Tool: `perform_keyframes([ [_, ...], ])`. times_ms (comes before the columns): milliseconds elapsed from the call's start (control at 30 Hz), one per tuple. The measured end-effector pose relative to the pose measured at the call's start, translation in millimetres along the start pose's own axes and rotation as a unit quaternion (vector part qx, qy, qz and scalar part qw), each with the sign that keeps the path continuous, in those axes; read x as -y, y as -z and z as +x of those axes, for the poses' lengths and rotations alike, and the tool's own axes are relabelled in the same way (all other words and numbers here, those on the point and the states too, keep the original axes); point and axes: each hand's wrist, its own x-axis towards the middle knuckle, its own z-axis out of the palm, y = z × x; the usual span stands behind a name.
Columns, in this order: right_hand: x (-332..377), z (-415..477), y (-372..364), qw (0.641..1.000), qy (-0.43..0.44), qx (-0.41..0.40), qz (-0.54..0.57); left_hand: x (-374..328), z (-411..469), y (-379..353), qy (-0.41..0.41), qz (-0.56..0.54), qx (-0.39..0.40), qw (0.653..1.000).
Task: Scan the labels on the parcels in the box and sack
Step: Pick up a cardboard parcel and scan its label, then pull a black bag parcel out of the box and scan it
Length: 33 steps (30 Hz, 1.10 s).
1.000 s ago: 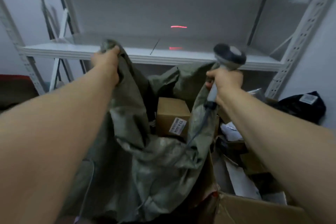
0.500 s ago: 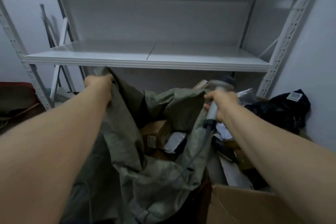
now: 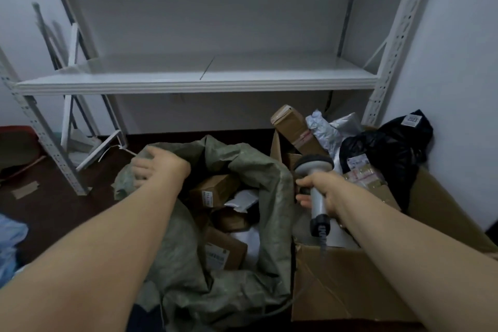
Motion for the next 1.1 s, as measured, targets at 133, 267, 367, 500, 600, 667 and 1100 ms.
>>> perform_keyframes([
  [133,-9.1,-5.9,31.4,1.000,-0.016,-0.003,0.001,-22.2,-29.3,-21.3,-0.079,0.020,0.103,0.991],
  [267,-15.6,-16.1,62.9,1.000,-0.029,0.000,0.003,-44.1,-60.7,-64.8,-0.138,-0.010,0.191,0.972],
  [367,-22.6,-18.9,84.8,0.999,-0.042,-0.011,0.008,-66.4,-90.3,-88.9,-0.193,-0.005,0.183,0.964],
  [500,-39.3,-6.4,119.0,0.996,-0.060,-0.054,0.027,-99.2,-129.3,-122.3,-0.294,-0.010,0.182,0.938],
  [600,-50.1,8.7,144.2,0.994,-0.063,-0.078,0.044,-116.4,-150.0,-153.9,-0.362,0.033,0.148,0.920],
  [667,-56.2,20.9,159.1,0.992,-0.061,-0.090,0.060,-125.3,-158.5,-179.5,-0.434,0.093,0.098,0.891],
  [1100,-69.2,146.2,187.1,0.983,-0.098,-0.003,0.153,-144.8,-120.9,-352.6,-0.531,0.599,0.217,0.559],
])
